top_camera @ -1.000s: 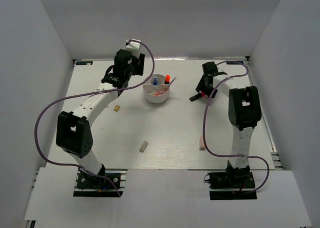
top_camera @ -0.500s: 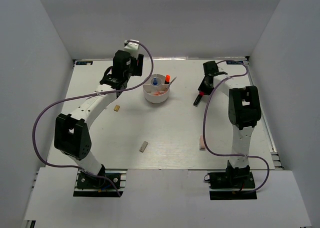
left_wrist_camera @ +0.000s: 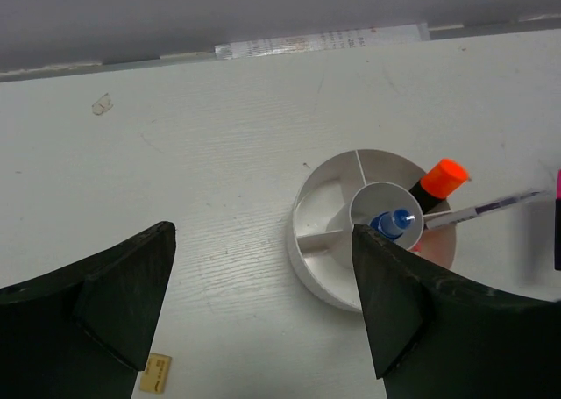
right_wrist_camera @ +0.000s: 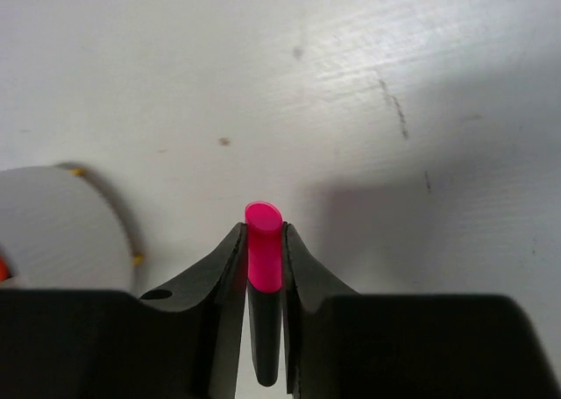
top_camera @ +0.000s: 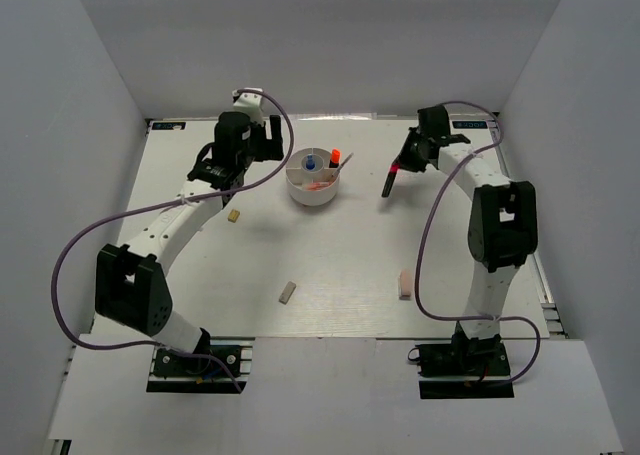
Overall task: Sort the stationery into containers
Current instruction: Pick up the pen from the center of the board, then place the pen in the storage box.
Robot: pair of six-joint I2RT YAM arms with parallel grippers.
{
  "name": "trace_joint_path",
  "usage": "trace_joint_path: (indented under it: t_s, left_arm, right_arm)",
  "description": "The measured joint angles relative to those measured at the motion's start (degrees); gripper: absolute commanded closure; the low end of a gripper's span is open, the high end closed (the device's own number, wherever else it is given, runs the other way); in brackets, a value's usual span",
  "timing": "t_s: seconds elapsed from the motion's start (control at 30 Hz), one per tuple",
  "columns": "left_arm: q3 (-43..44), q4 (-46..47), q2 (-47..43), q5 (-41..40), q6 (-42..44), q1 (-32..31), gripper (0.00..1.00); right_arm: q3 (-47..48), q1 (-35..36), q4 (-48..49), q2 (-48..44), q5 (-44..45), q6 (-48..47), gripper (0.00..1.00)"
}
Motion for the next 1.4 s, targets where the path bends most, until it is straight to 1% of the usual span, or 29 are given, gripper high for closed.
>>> trace_joint_path:
  t_s: [0.1,0.2,0.3,0.33,0.43,0.67,0.87,0.93,1.1,1.4]
  left_arm:
    - [-0.24,-0.07,-1.49,1.81,-2.08,0.59,0.08]
    - [-0.92,0.07,-2.45,2.60,-3.30,1.01,0.08]
    - [-1.31,-0.20,-2.60,3.41,-3.91,1.31,0.06]
    - [-1.49,-0.20,-2.60,3.63,-3.98,1.40,0.02]
    - [-1.73,-0.46,-2.60,4.50,-4.35,1.53,0.02]
    - [-1.73,-0.50,-2.58,6.69,-5.29,2.40,0.02]
    - [-1.73,-1.22,-2.58,7.19,-6.36,4.55,0.02]
    - [-1.73,-1.53,-2.58,7.37,-6.51,5.22,0.02]
    - [-1.73,-2.21,-2.58,7.82,-6.67,6.08,0.02]
    - [-1.73,-3.02,-2.58,8.17,-6.91,6.88,0.02]
  right_arm:
    - [0.00,-0.07,3.08,-4.87,-2.12,-0.92,1.00]
    - [0.04,-0.04,8.20,-9.66,-3.96,-2.16,1.00]
    - [0.09,0.31,15.04,-13.29,-5.55,-3.98,1.00]
    - [0.09,0.39,17.40,-13.97,-5.92,-4.74,1.00]
    - [0.02,1.20,25.46,-14.78,-7.50,-6.93,1.00]
    - [-5.16,3.58,46.51,-14.21,-14.12,-9.29,1.00]
    - [-9.25,5.20,64.35,-10.67,-22.03,-8.74,1.00]
    - [-9.64,5.84,68.46,-8.92,-23.65,-8.63,1.00]
    - [-9.66,7.34,74.49,-5.09,-26.43,-9.05,1.00]
    - [-9.66,10.23,79.21,0.48,-28.46,-9.90,1.00]
